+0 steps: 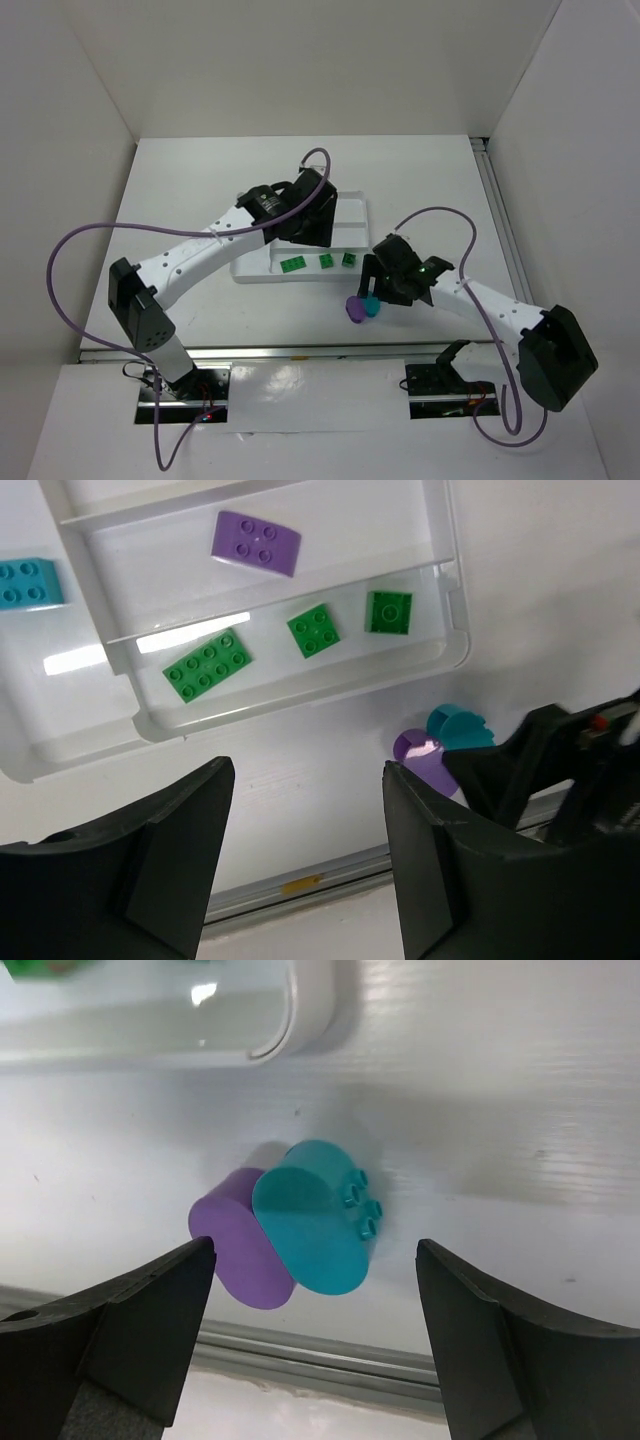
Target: Sort the legos into containers by color
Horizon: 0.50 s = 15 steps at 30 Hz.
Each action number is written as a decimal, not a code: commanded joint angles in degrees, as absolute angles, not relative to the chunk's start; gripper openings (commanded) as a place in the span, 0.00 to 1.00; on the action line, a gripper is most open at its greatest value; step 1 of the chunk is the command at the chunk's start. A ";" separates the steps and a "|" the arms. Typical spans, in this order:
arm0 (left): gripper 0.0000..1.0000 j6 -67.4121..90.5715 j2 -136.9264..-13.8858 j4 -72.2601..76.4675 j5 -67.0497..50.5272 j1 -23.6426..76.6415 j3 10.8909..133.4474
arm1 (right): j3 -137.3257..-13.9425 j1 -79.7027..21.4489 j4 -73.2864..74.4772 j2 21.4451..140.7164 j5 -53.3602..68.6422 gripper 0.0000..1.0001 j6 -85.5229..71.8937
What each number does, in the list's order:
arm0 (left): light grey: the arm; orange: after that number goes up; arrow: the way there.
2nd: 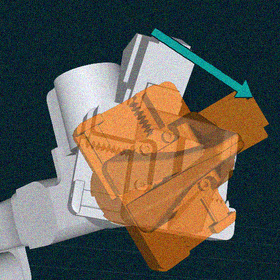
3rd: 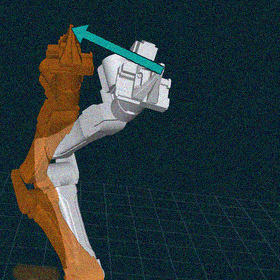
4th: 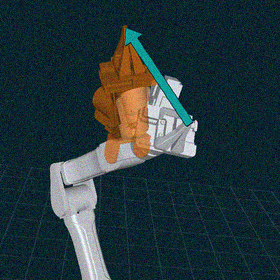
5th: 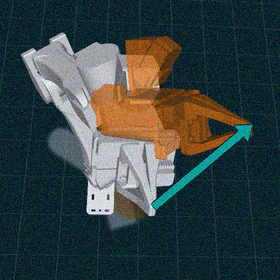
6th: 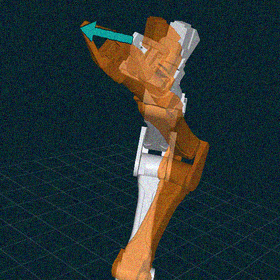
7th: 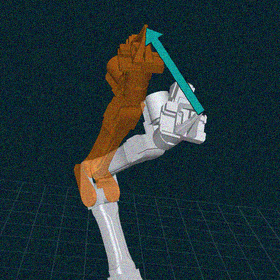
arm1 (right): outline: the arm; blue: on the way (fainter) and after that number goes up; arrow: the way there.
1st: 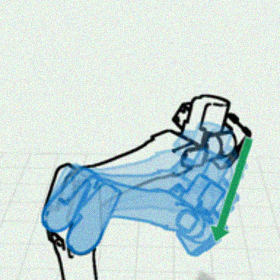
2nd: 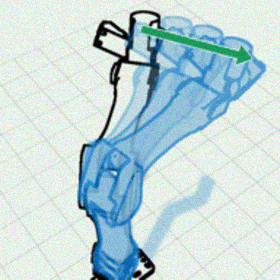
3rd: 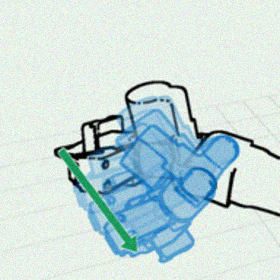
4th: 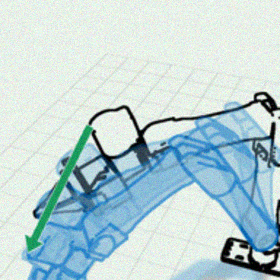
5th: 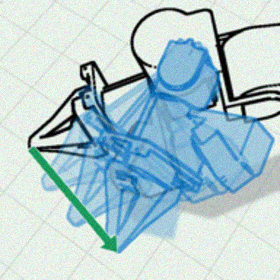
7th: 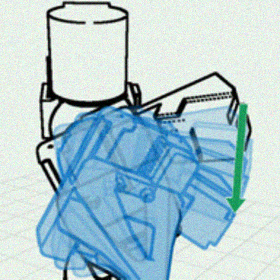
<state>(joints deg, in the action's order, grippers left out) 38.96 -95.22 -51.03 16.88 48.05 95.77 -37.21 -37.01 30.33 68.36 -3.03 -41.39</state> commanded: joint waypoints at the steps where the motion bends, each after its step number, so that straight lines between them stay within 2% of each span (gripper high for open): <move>1: 0.72 39.99 -92.11 -52.47 18.54 48.08 94.31 | -40.25 -36.92 36.21 64.69 -11.87 0.89 -49.03; 5: 0.72 39.99 -92.11 -52.47 18.02 48.08 94.31 | -38.42 -36.91 33.32 63.98 -7.05 0.86 -56.24; 10: 0.72 39.47 -92.11 -52.47 17.49 48.08 94.31 | -36.30 -36.39 28.30 69.33 -0.89 0.85 -65.27; 15: 0.72 38.94 -92.11 -52.47 17.49 48.08 94.31 | -38.93 -37.26 34.17 70.93 -3.50 0.91 -73.03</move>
